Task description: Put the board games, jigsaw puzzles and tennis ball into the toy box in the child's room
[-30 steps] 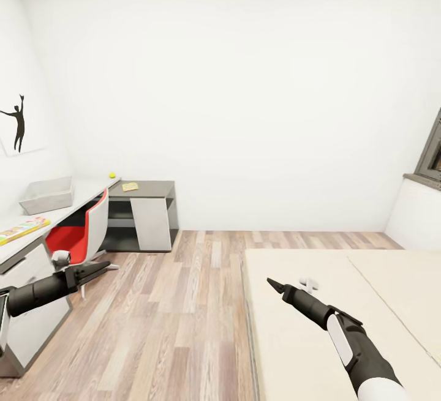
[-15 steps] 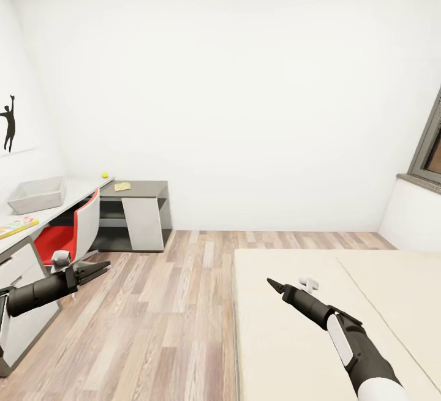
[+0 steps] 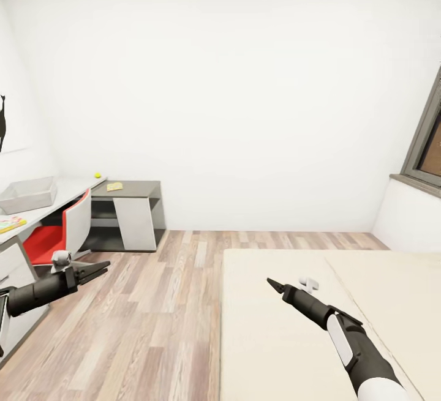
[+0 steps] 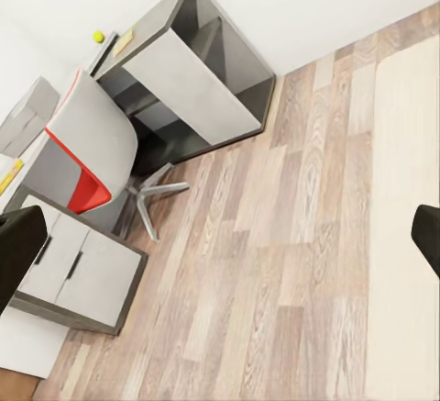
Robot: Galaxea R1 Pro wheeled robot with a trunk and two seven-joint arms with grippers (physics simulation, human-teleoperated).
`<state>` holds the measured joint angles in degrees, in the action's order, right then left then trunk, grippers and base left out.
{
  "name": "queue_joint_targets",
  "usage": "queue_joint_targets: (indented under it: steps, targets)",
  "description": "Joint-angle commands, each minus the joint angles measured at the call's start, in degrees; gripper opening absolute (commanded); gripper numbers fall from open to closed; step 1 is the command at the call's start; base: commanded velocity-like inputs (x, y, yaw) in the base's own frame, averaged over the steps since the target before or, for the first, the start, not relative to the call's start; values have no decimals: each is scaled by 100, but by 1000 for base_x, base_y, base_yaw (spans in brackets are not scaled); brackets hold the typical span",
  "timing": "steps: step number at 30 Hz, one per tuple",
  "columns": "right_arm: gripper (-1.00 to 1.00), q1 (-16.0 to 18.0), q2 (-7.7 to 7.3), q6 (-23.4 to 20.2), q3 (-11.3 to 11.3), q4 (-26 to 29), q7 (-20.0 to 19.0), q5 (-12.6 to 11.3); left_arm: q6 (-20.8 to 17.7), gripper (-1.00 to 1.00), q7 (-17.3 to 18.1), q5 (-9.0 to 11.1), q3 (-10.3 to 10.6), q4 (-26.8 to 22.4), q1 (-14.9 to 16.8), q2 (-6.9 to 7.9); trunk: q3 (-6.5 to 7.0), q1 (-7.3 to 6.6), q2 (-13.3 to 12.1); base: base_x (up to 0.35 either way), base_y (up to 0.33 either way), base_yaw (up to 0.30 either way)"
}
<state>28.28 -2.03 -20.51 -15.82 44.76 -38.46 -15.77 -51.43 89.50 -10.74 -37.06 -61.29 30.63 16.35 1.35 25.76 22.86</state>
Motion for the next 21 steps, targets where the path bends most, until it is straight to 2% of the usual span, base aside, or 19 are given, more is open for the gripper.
queue_joint_targets:
  steps: [1,13,21]
  targets:
    - [100,2,1,-49,-10,-2,-12,-49,-60,100,50,-60,-11,-5,5,-4,-3,3,6,0,-250,0]
    - [100,2,1,-49,-9,-2,-20,-49,-60,100,50,-60,-11,-6,5,-3,-3,3,6,0,-245,0]
    - [100,2,1,-49,-11,-2,-21,-49,-60,100,50,-60,-11,-6,5,-3,-2,3,6,0,-71,-2]
